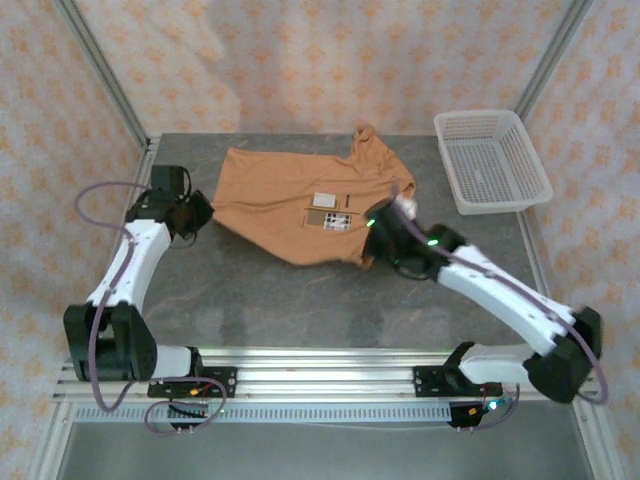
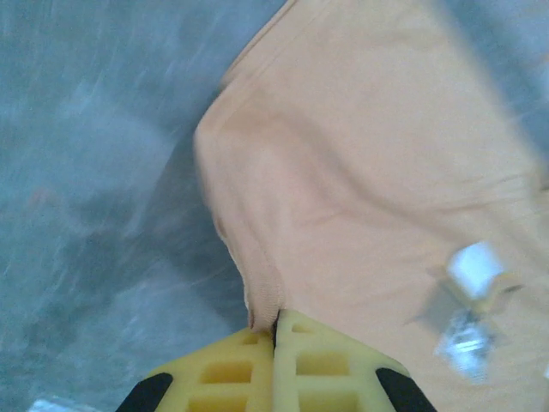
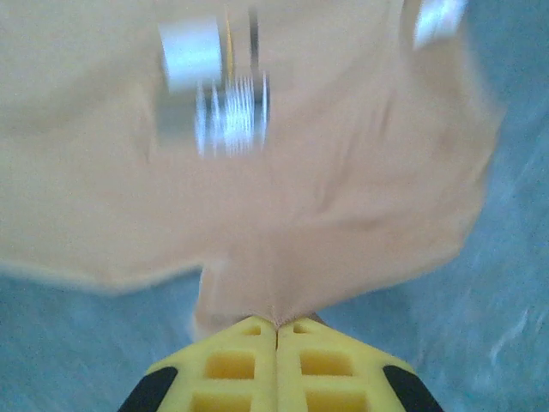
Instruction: Fold the inside-out t-shirt
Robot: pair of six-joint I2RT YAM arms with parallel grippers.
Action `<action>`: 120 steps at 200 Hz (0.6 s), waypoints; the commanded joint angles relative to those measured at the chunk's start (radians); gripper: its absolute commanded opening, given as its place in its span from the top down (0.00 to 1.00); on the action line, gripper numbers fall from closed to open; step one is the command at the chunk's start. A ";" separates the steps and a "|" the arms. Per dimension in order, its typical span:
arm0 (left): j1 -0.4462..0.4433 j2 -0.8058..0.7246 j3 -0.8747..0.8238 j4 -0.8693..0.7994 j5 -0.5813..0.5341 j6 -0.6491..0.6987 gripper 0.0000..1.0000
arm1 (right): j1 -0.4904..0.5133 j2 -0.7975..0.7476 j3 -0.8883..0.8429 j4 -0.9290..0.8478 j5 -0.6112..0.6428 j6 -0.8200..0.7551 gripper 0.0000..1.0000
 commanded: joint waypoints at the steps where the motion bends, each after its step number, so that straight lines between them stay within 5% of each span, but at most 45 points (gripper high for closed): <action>1: 0.013 -0.098 0.162 -0.066 0.005 -0.035 1.00 | -0.100 -0.103 0.176 -0.032 0.146 -0.190 1.00; 53: 0.015 -0.264 0.481 -0.125 -0.047 -0.065 1.00 | -0.121 -0.073 0.716 -0.118 0.131 -0.343 1.00; 120: 0.014 -0.318 0.763 -0.165 0.013 -0.047 1.00 | -0.121 -0.041 1.143 -0.178 0.145 -0.467 1.00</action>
